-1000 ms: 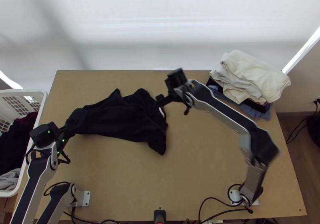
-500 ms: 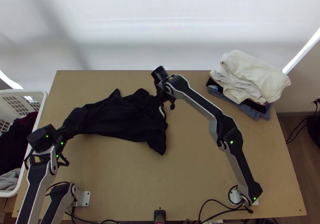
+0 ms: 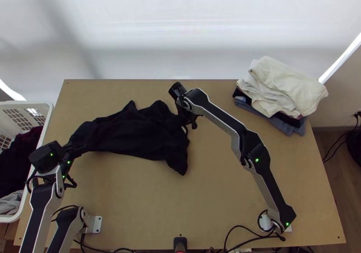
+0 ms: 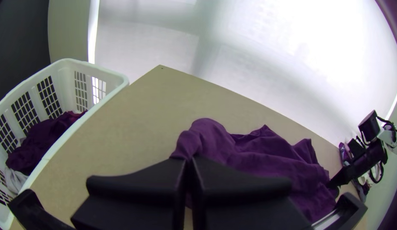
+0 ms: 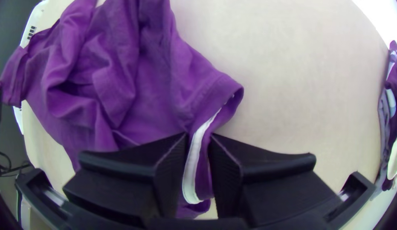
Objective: Fold the t-shirt
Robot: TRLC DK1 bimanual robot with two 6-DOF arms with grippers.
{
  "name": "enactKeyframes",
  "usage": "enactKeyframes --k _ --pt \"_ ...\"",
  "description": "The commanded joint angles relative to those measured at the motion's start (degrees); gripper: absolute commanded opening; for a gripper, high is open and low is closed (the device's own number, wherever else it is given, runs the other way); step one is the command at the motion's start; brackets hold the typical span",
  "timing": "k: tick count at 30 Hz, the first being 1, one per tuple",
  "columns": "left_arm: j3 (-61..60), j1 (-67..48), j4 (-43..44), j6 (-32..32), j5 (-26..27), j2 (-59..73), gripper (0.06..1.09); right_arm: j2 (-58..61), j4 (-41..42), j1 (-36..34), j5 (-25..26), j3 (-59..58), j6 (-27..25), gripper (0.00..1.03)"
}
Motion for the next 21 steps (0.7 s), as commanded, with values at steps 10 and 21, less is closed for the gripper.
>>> enactKeyframes --k 10,21 --pt "-1.6 0.5 3.6 1.2 -0.4 2.0 0.1 -21.5 -1.9 0.5 -0.2 -25.7 3.2 0.17" --pt "-1.2 0.5 4.2 1.9 -0.2 3.1 0.1 -28.5 -0.6 -0.8 14.6 -27.5 4.6 0.7"
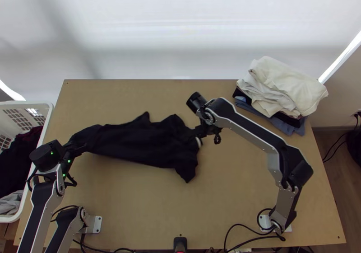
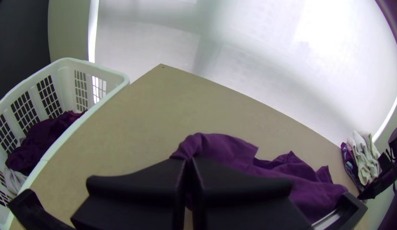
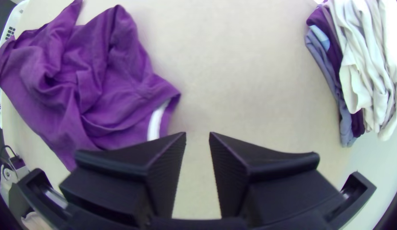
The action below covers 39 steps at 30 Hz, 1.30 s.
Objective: Fold the t-shirt
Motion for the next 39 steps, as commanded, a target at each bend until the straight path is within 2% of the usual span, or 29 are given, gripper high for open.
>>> enactKeyframes --k 1,2,6,11,15,16,17,20,27,29,31,33,39 --pt "-0.7 0.3 1.1 1.7 -0.2 0.4 0.1 -2.0 -0.2 -1.2 1.4 2.8 1.5 0.86" --pt "-0.5 0.3 1.1 1.9 -0.2 0.5 0.1 -1.8 -0.3 -1.5 1.3 3.6 1.6 0.9" --pt "0.1 0.3 1.1 3.1 -0.2 1.2 0.1 -1.0 1.2 -1.9 1.1 8.3 0.8 0.9" --pt "0.5 -0.3 1.3 3.3 -0.2 2.4 0.1 4.1 6.5 -1.6 -2.8 14.3 -1.4 0.88" --pt "1.8 -0.8 1.0 2.8 -0.1 2.3 0.1 8.6 8.1 -0.5 -3.8 18.6 -4.9 0.88" --pt "2.1 -0.8 0.6 2.6 -0.1 2.1 0.17 10.1 8.1 -0.5 -3.9 20.5 -4.7 0.88" --pt "2.4 -0.8 -0.5 2.6 -0.1 1.7 0.34 11.5 7.6 -0.5 -3.9 22.3 -4.6 0.88" --pt "3.6 -0.9 -3.3 2.6 -0.1 0.2 1.07 13.4 7.5 -0.4 -3.9 25.0 -4.5 0.89" --pt "4.2 7.1 -5.2 2.6 0.7 -0.1 1.05 18.3 6.1 0.0 -4.1 29.3 -3.1 0.88" --pt "5.3 11.4 -6.3 2.6 4.9 0.2 1.05 19.3 6.1 0.3 -4.1 29.5 -3.1 0.88" --pt "7.3 14.6 -8.9 2.5 7.9 0.9 1.05 20.7 6.1 0.7 -4.3 29.9 -3.1 0.81" --pt "9.5 14.7 -11.5 2.1 8.5 1.4 1.05 22.1 6.0 0.8 -4.6 30.2 -3.0 0.66" --pt "11.7 14.5 -13.7 1.4 8.4 0.8 1.05 24.8 6.0 1.0 -6.7 30.2 -1.7 0.65"
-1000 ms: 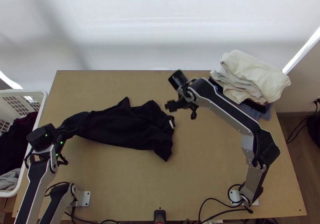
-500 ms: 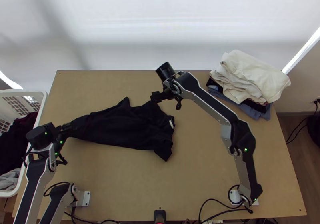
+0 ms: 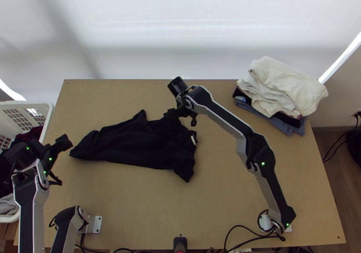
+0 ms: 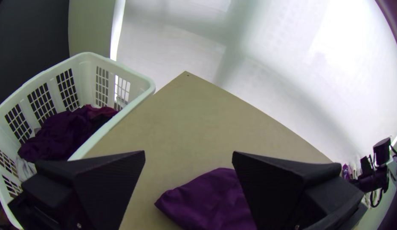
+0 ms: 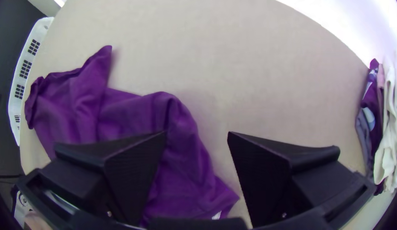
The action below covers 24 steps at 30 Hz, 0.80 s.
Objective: Fold the t-shirt
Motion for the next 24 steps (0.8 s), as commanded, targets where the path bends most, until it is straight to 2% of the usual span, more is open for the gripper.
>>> enactKeyframes --k 1,4,6,7,17,24 --pt "1.8 0.2 -1.1 -0.7 0.6 0.0 1.05 2.1 -0.9 0.3 -1.2 0.9 1.5 0.65" --pt "2.1 -0.1 -1.2 -0.7 0.6 0.0 1.05 3.2 -0.8 0.3 -2.8 1.4 1.5 0.64" --pt "2.2 -0.1 -1.2 -0.9 0.6 0.0 1.05 4.2 -0.8 -0.1 -4.1 1.9 1.5 0.54" --pt "2.4 -0.2 -1.4 -0.9 0.6 0.0 1.05 4.5 -0.8 -0.2 -4.7 2.1 1.5 0.52" --pt "2.5 -0.4 -1.8 -0.9 0.6 0.0 1.05 5.8 -0.6 0.3 -4.9 5.4 1.5 0.52" --pt "3.0 -0.3 -1.9 -0.8 0.5 0.2 1.05 -0.3 -2.4 1.3 -4.9 4.1 4.8 0.52"
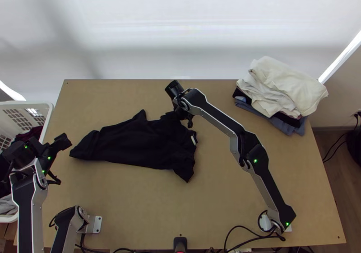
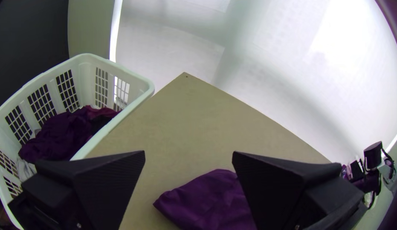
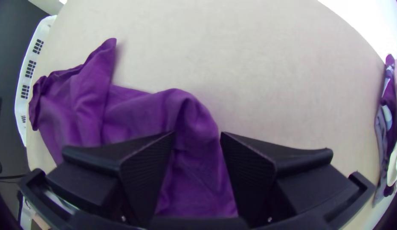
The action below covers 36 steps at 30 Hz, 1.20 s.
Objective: Fold the t-shirt
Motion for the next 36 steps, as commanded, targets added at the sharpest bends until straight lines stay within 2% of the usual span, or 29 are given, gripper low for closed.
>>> enactKeyframes --k 1,4,11,18,25,26,27,29,33,36 --pt "1.6 -0.1 -0.2 -0.7 0.5 0.4 1.05 -4.2 -3.0 1.0 -0.6 0.8 3.2 0.52" --pt "1.8 -0.2 -0.2 -0.7 0.5 0.7 1.05 -4.3 -6.1 1.4 -1.8 1.0 4.9 0.52" --pt "1.7 -0.4 -0.2 -0.8 0.5 0.7 1.05 -3.3 -10.1 1.4 -9.9 0.0 9.5 0.52" --pt "1.6 -0.4 -0.2 -0.8 0.5 0.7 1.05 0.9 -11.3 1.0 -14.3 -0.1 10.0 0.52" --pt "1.6 -0.3 -0.2 -0.7 0.5 0.7 1.05 4.6 -11.3 1.1 -16.2 0.3 9.9 0.52" --pt "1.6 -0.3 -0.2 -0.7 0.5 0.7 1.05 4.7 -11.2 1.2 -16.2 0.3 9.8 0.49" --pt "1.6 -0.3 -0.3 -0.7 0.5 0.7 1.05 4.9 -11.0 1.2 -16.3 0.5 9.7 0.39" --pt "1.4 -0.3 -0.2 -0.7 0.5 0.7 1.05 4.8 -9.5 1.2 -16.3 1.0 9.5 0.04" --pt "1.2 -0.4 -0.2 -0.7 0.5 0.5 1.05 3.0 -8.8 1.6 -16.3 2.9 9.3 0.03" --pt "1.1 -0.4 -0.2 -0.7 0.5 0.5 1.05 -0.8 -5.2 2.3 -16.3 3.0 9.4 0.03"
